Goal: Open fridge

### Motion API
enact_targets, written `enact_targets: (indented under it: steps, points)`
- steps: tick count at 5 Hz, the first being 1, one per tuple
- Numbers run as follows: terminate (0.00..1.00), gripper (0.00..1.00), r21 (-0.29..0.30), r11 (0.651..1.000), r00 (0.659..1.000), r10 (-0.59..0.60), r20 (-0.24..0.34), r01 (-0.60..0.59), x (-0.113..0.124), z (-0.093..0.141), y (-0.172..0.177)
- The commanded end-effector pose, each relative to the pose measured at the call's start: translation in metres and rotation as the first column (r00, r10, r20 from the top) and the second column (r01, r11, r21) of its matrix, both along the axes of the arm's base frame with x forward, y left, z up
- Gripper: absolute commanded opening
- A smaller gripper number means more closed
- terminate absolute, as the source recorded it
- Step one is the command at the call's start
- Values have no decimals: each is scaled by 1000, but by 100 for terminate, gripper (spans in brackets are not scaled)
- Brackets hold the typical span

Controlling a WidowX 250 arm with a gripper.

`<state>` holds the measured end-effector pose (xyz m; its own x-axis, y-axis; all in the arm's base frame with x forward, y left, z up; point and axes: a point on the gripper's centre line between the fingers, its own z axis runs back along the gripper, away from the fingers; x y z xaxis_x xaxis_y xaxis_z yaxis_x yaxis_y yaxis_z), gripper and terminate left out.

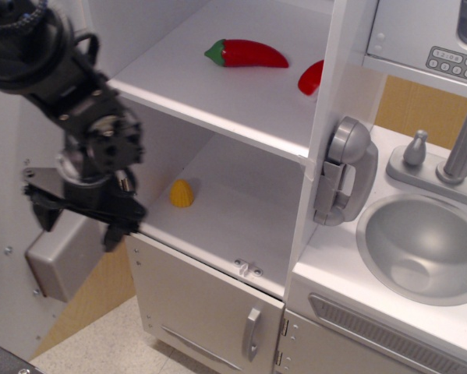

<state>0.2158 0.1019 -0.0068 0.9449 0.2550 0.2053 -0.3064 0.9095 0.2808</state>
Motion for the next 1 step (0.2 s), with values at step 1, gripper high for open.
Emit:
enact_targets:
  steps: [1]
  points:
    - [100, 100, 28, 997, 987, 74, 140, -78, 27, 18, 48]
